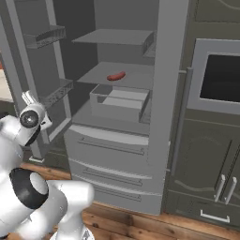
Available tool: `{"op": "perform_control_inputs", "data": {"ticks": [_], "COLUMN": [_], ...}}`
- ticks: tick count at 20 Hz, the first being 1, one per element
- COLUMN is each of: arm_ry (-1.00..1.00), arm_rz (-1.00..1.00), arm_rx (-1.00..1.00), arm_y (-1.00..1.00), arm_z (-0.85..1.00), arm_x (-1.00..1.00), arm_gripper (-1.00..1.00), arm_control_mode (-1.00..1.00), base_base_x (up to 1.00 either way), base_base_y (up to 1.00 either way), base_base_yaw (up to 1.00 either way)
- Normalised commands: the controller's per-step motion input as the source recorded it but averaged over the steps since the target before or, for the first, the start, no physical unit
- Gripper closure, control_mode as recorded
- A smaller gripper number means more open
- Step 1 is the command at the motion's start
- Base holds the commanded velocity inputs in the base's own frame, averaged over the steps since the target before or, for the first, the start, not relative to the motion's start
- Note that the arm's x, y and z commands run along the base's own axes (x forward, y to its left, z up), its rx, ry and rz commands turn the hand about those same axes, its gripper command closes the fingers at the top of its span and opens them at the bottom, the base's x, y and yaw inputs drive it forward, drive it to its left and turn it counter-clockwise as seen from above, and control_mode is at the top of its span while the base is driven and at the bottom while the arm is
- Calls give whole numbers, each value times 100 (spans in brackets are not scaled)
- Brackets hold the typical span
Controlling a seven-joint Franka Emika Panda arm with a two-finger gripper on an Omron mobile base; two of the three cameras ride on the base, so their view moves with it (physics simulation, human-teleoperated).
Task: Move the hot dog bun to the plate on the dining table and place the condiment next to that plate. Then navigate to the fridge and take the sausage and place it on the plate as well.
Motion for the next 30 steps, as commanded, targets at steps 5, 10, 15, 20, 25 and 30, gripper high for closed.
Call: {"op": "perform_control_inputs", "data": {"ticks": [5, 10, 15, 20, 25, 30], "arm_ry": [-3, 5, 17, 26, 21, 22], "arm_rz": [-12, -5, 0, 0, 10, 15], "arm_rx": [-10, -19, -27, -43, -58, -47], "arm_y": [-91, -93, -91, -54, -13, -13], "arm_z": [98, 100, 98, 35, -35, -41], "arm_x": [-62, -45, -71, -94, -63, -27], "arm_gripper": [-100, -100, -100, -100, -100, -100], "arm_control_mode": [-100, -100, -100, -100, -100, -100], "base_base_x": [0, 0, 0, 0, 0, 0], "base_base_y": [0, 0, 0, 0, 0, 0], "base_base_yaw": [0, 0, 0, 0, 0, 0]}}
